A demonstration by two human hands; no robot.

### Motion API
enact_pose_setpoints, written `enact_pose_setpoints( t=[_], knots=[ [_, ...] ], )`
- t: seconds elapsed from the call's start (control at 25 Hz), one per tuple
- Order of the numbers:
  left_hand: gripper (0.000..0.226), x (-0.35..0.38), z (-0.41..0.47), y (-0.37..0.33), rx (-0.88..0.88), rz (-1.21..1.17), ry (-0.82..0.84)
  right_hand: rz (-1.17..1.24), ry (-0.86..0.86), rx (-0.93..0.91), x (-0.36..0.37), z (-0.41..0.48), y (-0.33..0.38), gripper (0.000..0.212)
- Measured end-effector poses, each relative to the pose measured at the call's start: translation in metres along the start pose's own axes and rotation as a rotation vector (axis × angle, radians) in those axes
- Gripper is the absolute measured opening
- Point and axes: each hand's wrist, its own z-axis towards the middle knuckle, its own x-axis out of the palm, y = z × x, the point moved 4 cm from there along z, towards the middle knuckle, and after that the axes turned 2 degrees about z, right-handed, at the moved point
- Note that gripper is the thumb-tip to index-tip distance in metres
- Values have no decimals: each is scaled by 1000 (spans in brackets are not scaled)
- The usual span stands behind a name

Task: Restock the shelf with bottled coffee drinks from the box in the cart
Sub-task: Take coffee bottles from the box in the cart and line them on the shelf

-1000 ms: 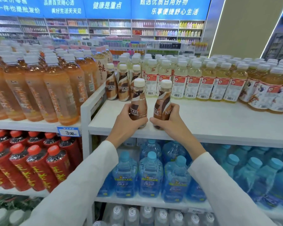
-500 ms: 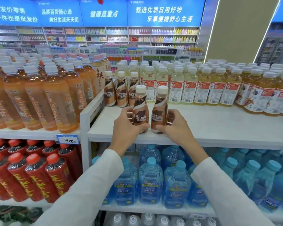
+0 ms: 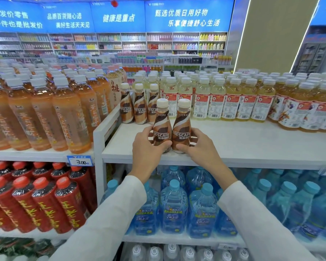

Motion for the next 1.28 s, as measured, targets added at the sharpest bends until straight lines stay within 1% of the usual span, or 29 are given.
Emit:
enact_pose_setpoints(
  t=[0.08,0.16,0.2,0.32,0.4,0.52,0.72,0.88,1.08,1.16,1.28],
  knots=[
    [74,1,-2,0,-12,11,-6,26,29,10,-1,-2,0,74],
    [75,1,-4,-1,-22,25,-13,44,-35,54,1,-7,0,88],
    [74,2,-3,-1,-36,29,-17,43,-90,66,2,-8,-1,88],
    [62,9,3,1,-106,2,-38,10,-178,31,10,-2,-4,59],
    [54,16,15,-3,-134,-1,-42,-8,-155,29,10,14,-3,53],
    [50,30,39,-6,-173,-52,-20,-34,-102,53,9,44,-8,51],
    [48,62,83,-5,-216,-123,-47,-2,-100,35,6,96,-21,47],
    [47,90,107,-1,-250,-92,-86,27,-78,57,7,129,-35,42],
    [48,106,119,4,-257,-42,-171,30,-44,57,14,155,-46,48],
    [47,109,120,6,-251,-51,-208,17,-51,40,15,163,-50,47],
    [45,113,123,8,-238,-54,-219,-6,-84,30,17,167,-58,47]
  ],
)
